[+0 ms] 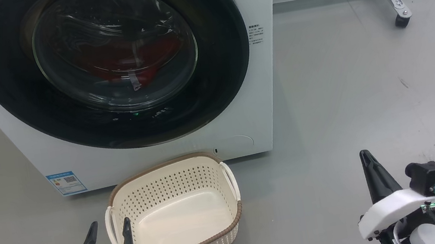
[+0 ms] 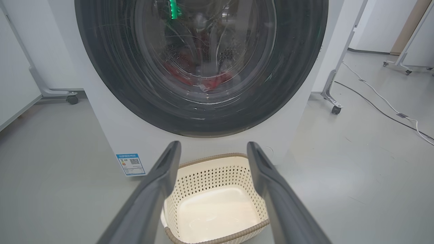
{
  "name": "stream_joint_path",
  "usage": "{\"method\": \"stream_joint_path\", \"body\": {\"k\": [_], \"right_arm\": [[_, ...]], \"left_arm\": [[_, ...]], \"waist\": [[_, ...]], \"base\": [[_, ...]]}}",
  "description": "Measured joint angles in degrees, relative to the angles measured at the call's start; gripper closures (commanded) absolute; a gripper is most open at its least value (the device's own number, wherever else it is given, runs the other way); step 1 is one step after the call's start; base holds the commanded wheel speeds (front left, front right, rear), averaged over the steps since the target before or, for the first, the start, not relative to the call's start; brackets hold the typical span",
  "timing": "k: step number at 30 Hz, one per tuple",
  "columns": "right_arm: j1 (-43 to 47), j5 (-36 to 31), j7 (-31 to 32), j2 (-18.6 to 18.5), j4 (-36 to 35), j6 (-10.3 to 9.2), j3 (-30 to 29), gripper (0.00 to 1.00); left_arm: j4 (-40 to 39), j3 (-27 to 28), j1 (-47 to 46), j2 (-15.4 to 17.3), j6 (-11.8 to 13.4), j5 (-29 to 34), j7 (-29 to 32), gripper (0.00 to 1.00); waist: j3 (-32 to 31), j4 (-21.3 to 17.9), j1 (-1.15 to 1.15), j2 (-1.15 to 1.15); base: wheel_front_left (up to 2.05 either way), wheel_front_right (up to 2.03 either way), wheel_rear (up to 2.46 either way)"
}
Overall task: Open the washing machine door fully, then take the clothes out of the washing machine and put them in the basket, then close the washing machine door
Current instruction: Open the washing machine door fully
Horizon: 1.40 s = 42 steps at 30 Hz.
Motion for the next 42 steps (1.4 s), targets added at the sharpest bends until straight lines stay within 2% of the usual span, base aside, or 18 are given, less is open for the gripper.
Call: {"method": "stream_joint_path", "body": {"k": [4,12,18,20,21,24,26,32,42], "right_arm": [[0.01,5.28,0.00,1.45,0.15,1.40,-2.19,1.00],[-0.65,20.43,0.11,2.47,0.90,3.77,-6.20,1.00],[-4.94,35.12,3.07,2.40,0.71,4.27,-9.12,1.00],[-6.72,41.44,4.41,2.31,0.22,4.27,-9.17,1.00],[-6.72,41.44,4.41,2.31,0.22,4.27,-9.17,1.00],[-11.12,51.04,6.93,2.29,-0.48,4.28,-9.48,1.00],[-13.18,55.02,8.04,2.24,-0.68,4.28,-9.98,1.00],[-19.59,61.95,11.18,2.05,-0.85,4.28,-11.81,1.00],[-30.78,63.16,18.13,1.74,1.13,4.26,-11.83,1.00]], "left_arm": [[-0.01,0.26,-0.03,-0.08,0.00,0.00,0.00,0.00],[-0.93,0.40,-0.25,-0.18,0.00,0.08,0.00,0.00],[-2.02,0.42,-1.99,-0.55,0.00,0.40,0.00,0.00],[-2.47,0.44,-2.61,-0.73,0.00,0.52,-0.01,0.00],[-2.47,0.44,-2.61,-0.73,0.00,0.52,-0.01,0.00],[-3.21,0.45,-3.62,-0.86,0.00,0.55,-0.01,0.00],[-3.57,0.44,-4.31,-0.97,0.00,0.88,-0.01,0.00],[-4.55,0.41,-6.71,-1.24,-0.05,1.12,-0.01,0.00],[-6.35,0.91,-11.26,-1.64,-0.55,1.48,-0.02,0.00]], "waist": [[0.19,0.09,0.00,0.00],[1.61,0.30,0.00,0.00],[3.89,0.63,0.00,0.00],[4.77,0.80,0.00,0.00],[4.77,0.80,0.00,0.00],[6.76,1.19,0.00,0.00],[7.79,1.42,0.00,0.00],[11.13,2.21,0.00,0.00],[17.18,3.60,0.00,0.00]], "base": [[0.00,0.00,0.00],[0.00,0.00,0.00],[0.00,0.00,0.00],[0.00,0.00,0.00],[0.00,0.00,0.00],[0.00,0.00,0.00],[0.00,0.00,0.00],[0.00,0.00,0.00],[0.00,0.00,0.00]]}}
